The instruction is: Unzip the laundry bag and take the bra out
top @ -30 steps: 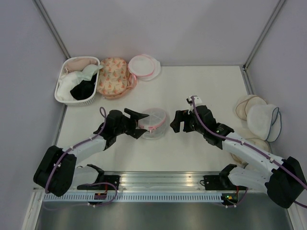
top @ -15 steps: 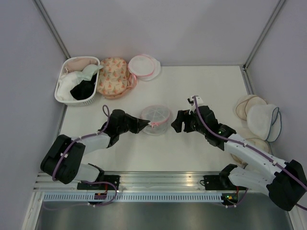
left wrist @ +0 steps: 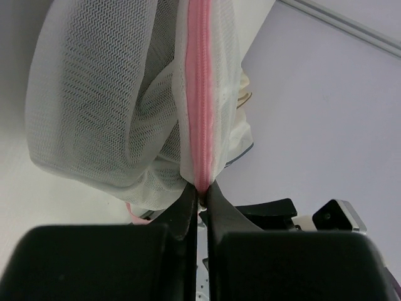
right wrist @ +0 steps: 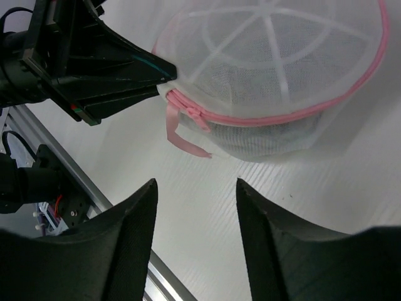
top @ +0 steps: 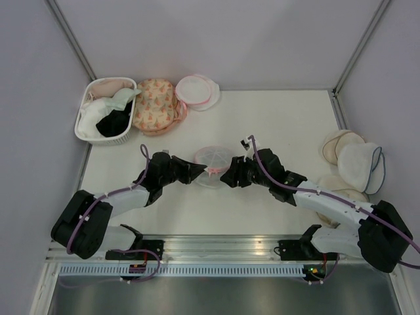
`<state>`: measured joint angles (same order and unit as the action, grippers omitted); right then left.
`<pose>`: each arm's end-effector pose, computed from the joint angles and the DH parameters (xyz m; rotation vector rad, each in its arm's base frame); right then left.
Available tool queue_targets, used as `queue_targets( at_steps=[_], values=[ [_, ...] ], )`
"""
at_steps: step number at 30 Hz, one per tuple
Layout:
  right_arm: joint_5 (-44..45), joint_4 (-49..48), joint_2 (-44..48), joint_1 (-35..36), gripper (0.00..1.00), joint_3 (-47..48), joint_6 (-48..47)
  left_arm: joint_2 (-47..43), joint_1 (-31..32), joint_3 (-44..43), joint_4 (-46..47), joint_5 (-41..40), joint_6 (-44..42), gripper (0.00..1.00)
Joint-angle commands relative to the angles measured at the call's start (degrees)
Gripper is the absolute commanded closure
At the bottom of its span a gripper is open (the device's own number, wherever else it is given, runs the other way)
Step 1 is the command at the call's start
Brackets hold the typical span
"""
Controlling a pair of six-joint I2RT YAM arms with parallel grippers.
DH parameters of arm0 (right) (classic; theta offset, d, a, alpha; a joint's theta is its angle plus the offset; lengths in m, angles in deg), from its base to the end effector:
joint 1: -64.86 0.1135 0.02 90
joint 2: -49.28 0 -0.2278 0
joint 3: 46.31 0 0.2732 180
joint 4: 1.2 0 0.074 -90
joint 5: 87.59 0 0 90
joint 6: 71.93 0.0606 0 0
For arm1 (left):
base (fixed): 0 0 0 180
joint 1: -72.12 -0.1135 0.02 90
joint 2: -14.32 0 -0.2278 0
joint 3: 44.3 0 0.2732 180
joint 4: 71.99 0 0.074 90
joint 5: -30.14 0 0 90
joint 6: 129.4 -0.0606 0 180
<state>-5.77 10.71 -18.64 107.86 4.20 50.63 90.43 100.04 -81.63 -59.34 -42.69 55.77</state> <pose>0.2222 0.2190 0.1772 -0.2943 2.2010 0.9209 0.2538 -0.1547 0.1054 -1.1540 2.1477 -1.5048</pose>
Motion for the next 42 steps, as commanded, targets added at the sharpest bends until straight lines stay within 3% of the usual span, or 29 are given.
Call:
queue_targets(
  at_steps=[1, 11, 23, 30, 37, 42],
  values=[
    [-3.59, -11.16, -1.51, 0.06, 0.40, -0.29, 2.59, -1.50, 0.38, 1.61, 4.62, 2.16, -0.08, 0.98],
    [-7.54, -20.49, -11.52, 0.06, 0.43, -0.03, 6.55, -2.46, 0.55, 3.64, 6.47, 2.61, 1.33, 0.98],
    [-7.28, -25.41, -15.75, 0.15, 0.47, -1.26, 7.43, -2.82, 1.08, 3.55, 6.74, 3.05, 2.03, 0.98],
    [-6.93, -27.27, -17.07, 0.06, 0.66, -0.82, 7.96, -3.17, 1.26, 4.25, 6.91, 3.13, 2.38, 0.98],
    [-2.63, -20.86, -11.54, 0.06, 0.95, -1.88, 4.46, -3.34, 1.26, 4.69, 7.00, 3.31, 2.21, 0.98],
    [-0.08, -12.43, -6.71, 0.06, 1.00, -2.23, 1.73, -3.52, 1.17, 5.83, 7.44, 3.31, 1.94, 0.98]
  ],
)
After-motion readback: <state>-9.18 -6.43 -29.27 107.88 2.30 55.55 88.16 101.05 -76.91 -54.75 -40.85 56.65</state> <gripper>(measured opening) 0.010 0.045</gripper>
